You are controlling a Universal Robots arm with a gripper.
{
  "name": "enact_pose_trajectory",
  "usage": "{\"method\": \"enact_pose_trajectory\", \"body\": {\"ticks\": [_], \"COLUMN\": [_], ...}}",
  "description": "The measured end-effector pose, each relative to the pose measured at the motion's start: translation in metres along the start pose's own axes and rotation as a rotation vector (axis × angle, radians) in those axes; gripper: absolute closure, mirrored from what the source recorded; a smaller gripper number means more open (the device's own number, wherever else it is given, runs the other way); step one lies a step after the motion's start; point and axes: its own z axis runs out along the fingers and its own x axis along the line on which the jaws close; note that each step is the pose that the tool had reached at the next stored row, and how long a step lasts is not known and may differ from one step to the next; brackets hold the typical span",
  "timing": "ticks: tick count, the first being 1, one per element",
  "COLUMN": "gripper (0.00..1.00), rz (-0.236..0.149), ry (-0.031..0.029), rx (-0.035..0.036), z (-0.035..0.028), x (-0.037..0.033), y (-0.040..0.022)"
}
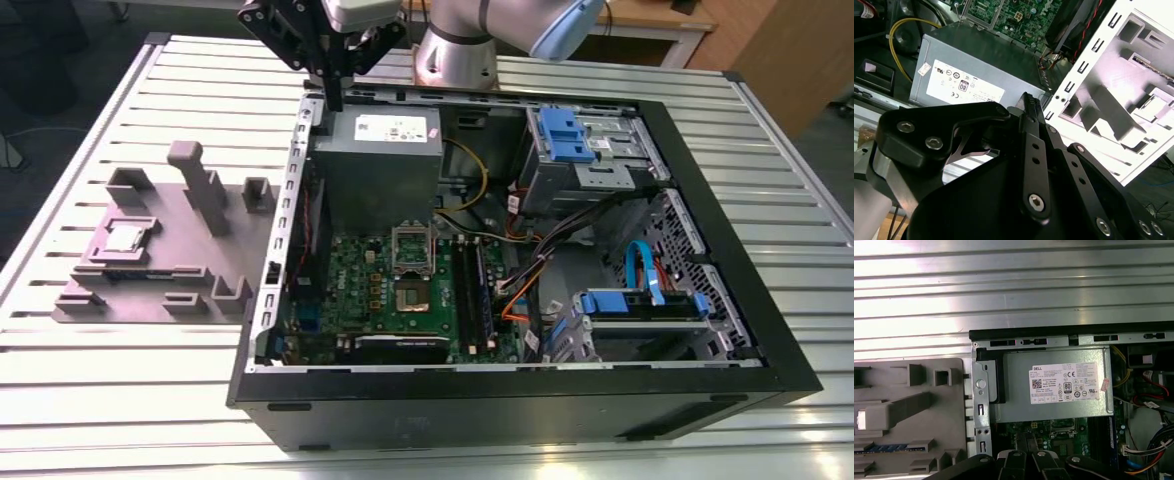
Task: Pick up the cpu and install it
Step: 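Reach for the cpu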
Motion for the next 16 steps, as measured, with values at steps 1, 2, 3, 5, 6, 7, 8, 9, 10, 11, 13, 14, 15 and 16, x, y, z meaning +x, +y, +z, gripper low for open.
{"method": "enact_pose_trajectory", "body": {"ticks": [1,2,3,5,6,7,8,9,10,11,13,14,15,16], "gripper": [0.9,0.9,0.9,0.9,0.9,0.9,0.9,0.9,0.9,0.9,0.9,0.9,0.9,0.9], "rz": [0.0,0.0,0.0,0.0,0.0,0.0,0.0,0.0,0.0,0.0,0.0,0.0,0.0,0.0], "ry": [0.0,0.0001,0.0001,0.0001,0.0001,0.0,0.0,0.0,0.0,0.0,0.0001,0.0,-0.0001,0.0], "rx": [0.0,0.0,0.0001,0.0001,0.0001,0.0,0.0,0.0,0.0,0.0,0.0,0.0,-0.0001,0.0], "z": [0.0,0.0,0.0,0.0,0.0001,0.0001,0.0024,0.0023,0.0023,0.0023,0.0022,0.0023,0.0023,0.0022], "x": [0.0,0.0,0.0,0.0001,0.0001,0.0001,0.0016,0.0039,0.0045,0.0049,0.0062,0.0069,0.0076,0.008], "y": [0.0,0.0,0.0,0.0,0.0,0.0,-0.0002,-0.0004,-0.0005,-0.0005,-0.0006,-0.0006,-0.0007,-0.0007]}}
